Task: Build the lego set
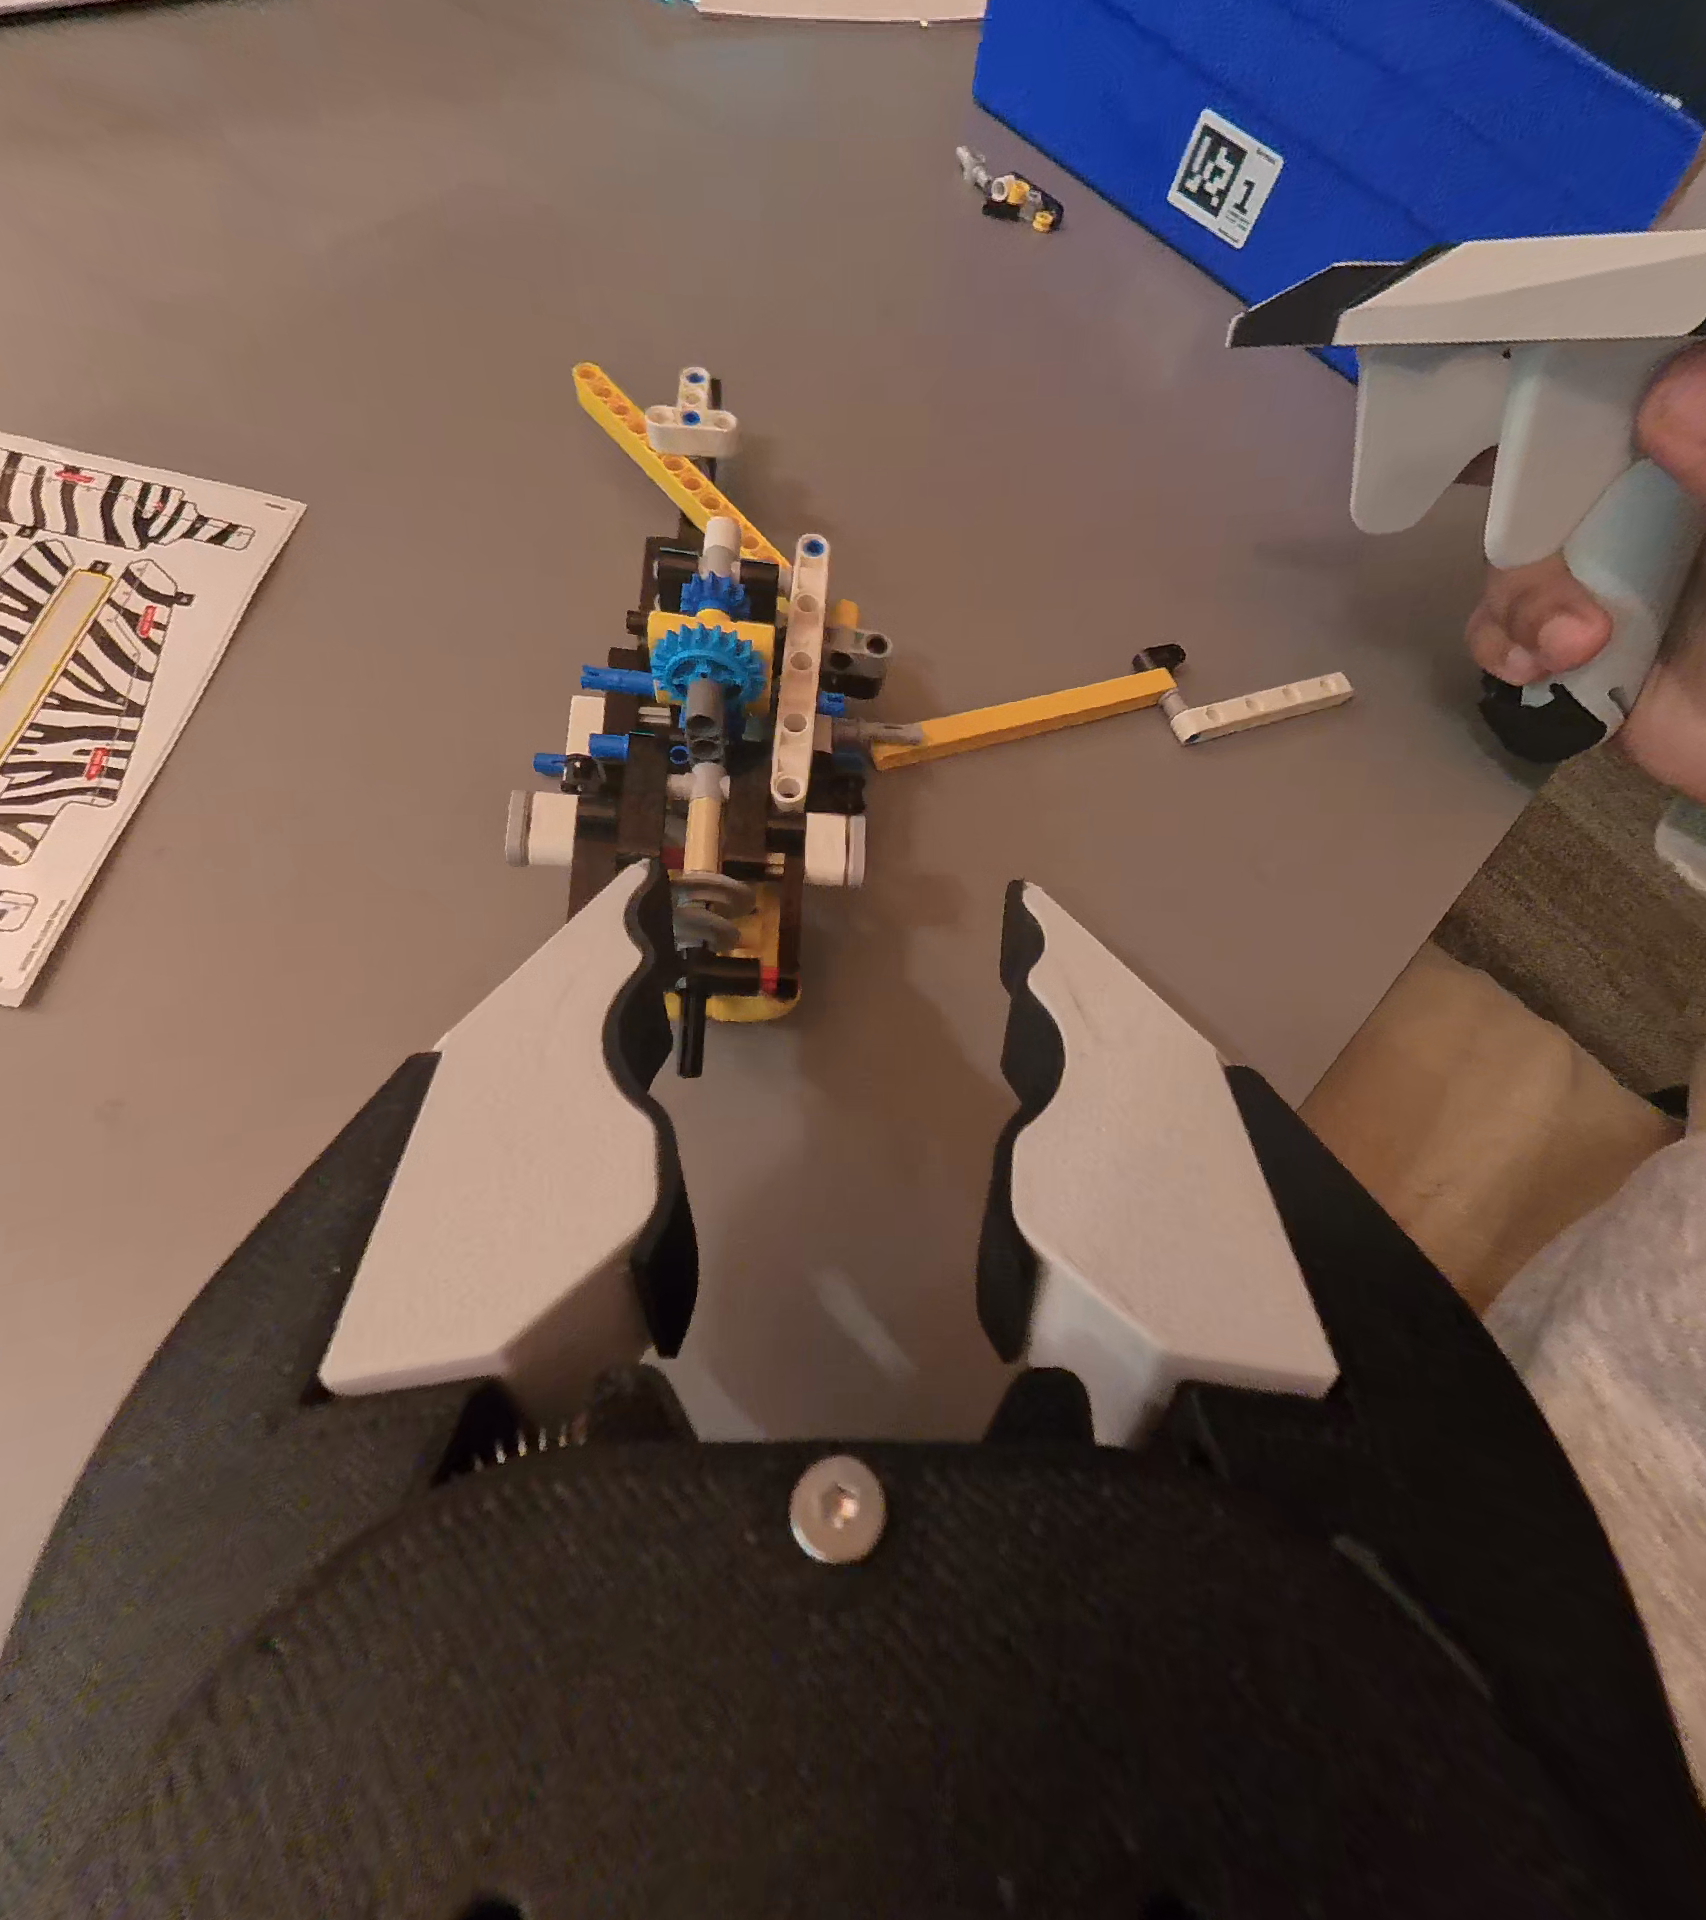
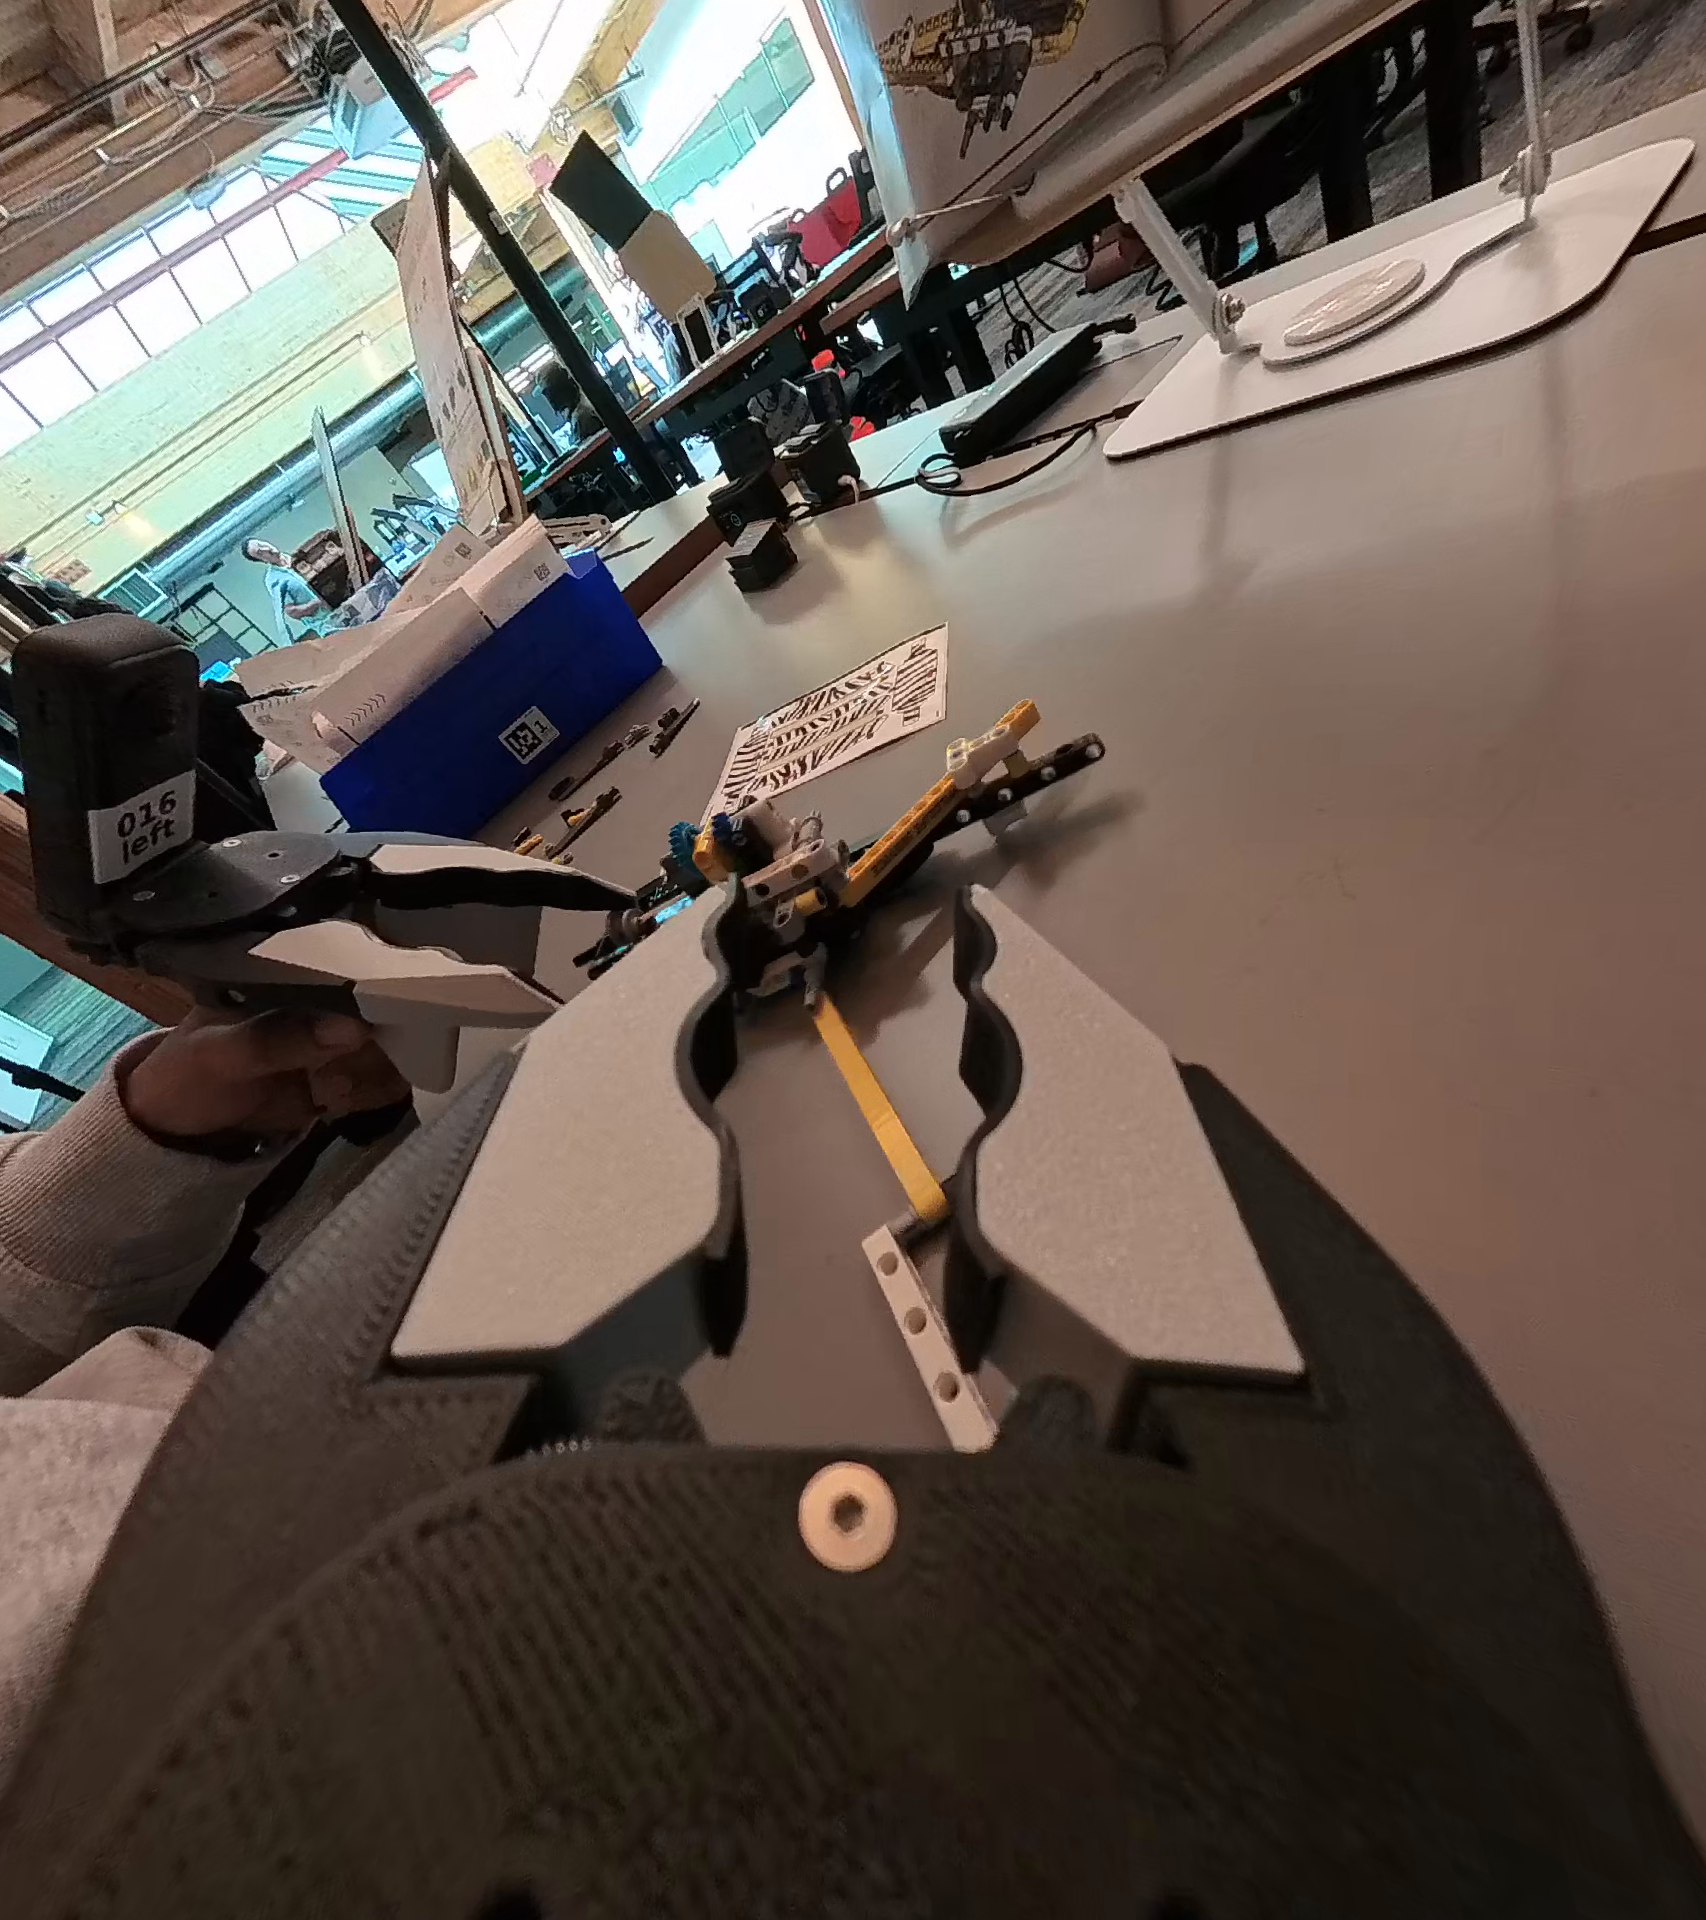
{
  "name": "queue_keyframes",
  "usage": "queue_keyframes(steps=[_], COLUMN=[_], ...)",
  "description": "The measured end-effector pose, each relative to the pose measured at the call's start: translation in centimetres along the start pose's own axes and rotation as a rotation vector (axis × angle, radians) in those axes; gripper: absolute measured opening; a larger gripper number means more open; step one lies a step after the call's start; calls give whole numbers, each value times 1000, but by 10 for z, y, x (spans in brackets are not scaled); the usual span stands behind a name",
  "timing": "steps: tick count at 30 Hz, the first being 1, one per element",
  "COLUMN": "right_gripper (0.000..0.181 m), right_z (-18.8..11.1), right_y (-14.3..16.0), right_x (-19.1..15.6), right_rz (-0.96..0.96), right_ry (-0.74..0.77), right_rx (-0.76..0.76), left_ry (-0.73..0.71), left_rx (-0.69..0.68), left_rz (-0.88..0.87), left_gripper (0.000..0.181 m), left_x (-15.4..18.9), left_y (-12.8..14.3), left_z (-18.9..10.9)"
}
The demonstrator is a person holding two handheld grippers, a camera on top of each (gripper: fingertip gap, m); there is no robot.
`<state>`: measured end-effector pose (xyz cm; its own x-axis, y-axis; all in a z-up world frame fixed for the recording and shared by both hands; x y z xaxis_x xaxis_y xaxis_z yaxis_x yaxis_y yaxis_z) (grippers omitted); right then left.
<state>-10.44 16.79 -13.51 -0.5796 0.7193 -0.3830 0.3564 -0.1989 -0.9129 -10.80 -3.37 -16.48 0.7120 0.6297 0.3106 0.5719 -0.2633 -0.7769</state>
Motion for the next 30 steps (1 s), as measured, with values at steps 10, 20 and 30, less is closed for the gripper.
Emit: queue_keyframes(steps=[10,20,30], right_gripper=[38,38,37], right_z=[1,1,1], right_y=[0,1,1], right_x=[-1,-1,0], right_rz=[-1,-3,-7], right_ry=[-1,-1,3], right_rx=[-3,-7,-8], left_ry=[46,100,83], left_rx=[7,19,118], left_rz=[-2,0,-95], left_gripper=[62,62,63], left_x=[13,23,-1], left_y=[0,-1,-12], left_z=[8,11,-5])
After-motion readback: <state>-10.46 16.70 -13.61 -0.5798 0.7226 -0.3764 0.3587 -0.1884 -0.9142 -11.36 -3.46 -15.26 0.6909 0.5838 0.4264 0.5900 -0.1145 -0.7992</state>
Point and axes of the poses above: each gripper's, where its closed fingertips meet, z out along the fingers, y out of its underside, x = y × z across the jaws, the point moved 4 cm from there along -z, back along the fingers, and after that the axes turned 8 degrees about -z, right-handed, at the moved point
